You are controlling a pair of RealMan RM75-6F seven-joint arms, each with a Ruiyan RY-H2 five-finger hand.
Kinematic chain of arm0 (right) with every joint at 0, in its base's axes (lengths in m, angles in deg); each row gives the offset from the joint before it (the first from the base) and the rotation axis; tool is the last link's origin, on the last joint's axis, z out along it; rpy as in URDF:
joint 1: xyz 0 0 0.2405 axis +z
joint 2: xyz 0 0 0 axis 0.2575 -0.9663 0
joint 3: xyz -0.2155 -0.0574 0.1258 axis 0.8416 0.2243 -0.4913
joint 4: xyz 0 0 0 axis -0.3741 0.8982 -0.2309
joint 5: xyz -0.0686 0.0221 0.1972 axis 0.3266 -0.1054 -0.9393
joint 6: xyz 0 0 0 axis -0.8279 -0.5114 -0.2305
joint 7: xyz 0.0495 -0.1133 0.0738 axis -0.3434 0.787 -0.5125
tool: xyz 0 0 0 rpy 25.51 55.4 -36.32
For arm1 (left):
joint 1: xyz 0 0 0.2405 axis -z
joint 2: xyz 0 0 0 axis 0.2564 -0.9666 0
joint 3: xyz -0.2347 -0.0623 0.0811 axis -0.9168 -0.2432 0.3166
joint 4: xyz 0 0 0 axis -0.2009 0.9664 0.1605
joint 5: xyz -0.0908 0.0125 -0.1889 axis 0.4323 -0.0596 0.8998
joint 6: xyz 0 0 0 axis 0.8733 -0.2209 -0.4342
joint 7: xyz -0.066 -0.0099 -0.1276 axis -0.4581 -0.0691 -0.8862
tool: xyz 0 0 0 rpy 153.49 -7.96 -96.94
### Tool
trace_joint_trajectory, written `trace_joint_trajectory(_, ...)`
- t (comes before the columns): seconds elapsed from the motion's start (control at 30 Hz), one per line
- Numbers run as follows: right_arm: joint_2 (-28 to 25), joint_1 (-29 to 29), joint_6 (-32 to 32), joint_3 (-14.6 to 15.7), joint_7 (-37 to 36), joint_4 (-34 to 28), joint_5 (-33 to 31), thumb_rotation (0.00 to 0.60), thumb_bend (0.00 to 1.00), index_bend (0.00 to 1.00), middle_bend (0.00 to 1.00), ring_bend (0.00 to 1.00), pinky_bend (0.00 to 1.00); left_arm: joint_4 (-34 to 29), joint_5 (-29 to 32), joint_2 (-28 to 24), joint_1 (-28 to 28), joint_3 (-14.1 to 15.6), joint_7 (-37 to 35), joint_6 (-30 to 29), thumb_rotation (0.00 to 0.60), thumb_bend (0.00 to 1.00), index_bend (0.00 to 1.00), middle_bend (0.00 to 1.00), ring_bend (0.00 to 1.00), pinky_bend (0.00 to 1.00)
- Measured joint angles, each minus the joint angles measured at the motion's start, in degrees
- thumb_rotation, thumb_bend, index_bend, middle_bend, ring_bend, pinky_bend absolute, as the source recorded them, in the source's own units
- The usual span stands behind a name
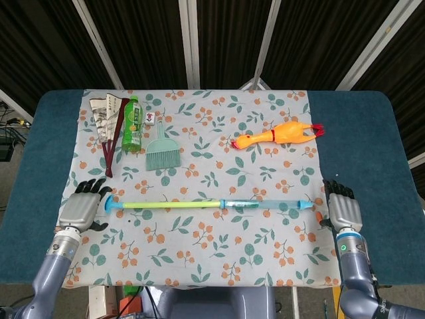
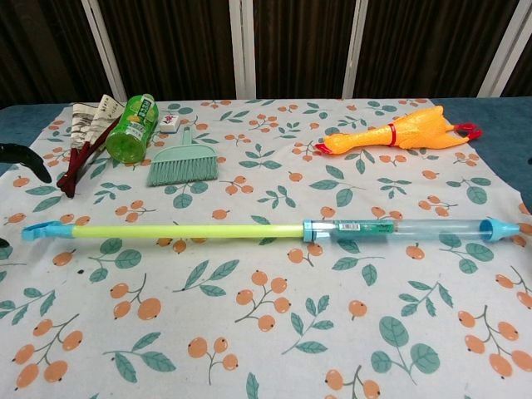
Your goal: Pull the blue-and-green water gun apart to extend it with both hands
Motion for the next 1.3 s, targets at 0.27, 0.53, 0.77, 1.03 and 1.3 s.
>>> trace_joint_trajectory(0.27,-1.7,-0.8,0.2,0.6,-1.8,-1.3,2.0,0.6,0.42,0.0,0.0,0.0,0.0,-0.2,-2.1,-1.6,-1.2,0.1,-3.6,0.6,0.6,0.19,0.15,0.03,0.0,0.03)
trace_joint_trajectory(0.53,-6.9,-4.0,0.9,2.5,-8.1,-4.4,8.7,0.6,0.42,0.0,0.0,0.0,0.0,-1.3,-11.0,-5.3,-5.3,1.5,-12.7,-0.2,0.6,0.19,0.15,0.03,0.0,0.03)
trace_joint_trajectory(0.77,-13.0,-9.4,-0.6,5.9,-16.4,-6.7,21.5,0.6,0.42,0.0,0.0,0.0,0.0,0.2,-27.5,-10.3,-12.4,5.6,-24.0,-5.0,0.6,0.18,0.13,0.01,0.0,0.02)
trace_joint_trajectory(1.03,-18.7,-19.3,-11.8,12.2,-26.5,-4.8,44.2,0.6,0.41,0.0,0.0,0.0,0.0,12.7,-46.3,-13.3,-25.0,11.6,-40.5,-20.3,0.6,0.18,0.01,0.0,0.0,0.0)
trace_joint_trajectory(1.3,-18.4,-28.6,-24.5,15.3,-34.9,6.2,52.6,0.6,0.4,0.0,0.0,0.0,0.0,26.4,-48.8,-13.0,-33.1,12.3,-49.3,-29.4,0.6,0.17,0.0,0.0,0.0,0.0)
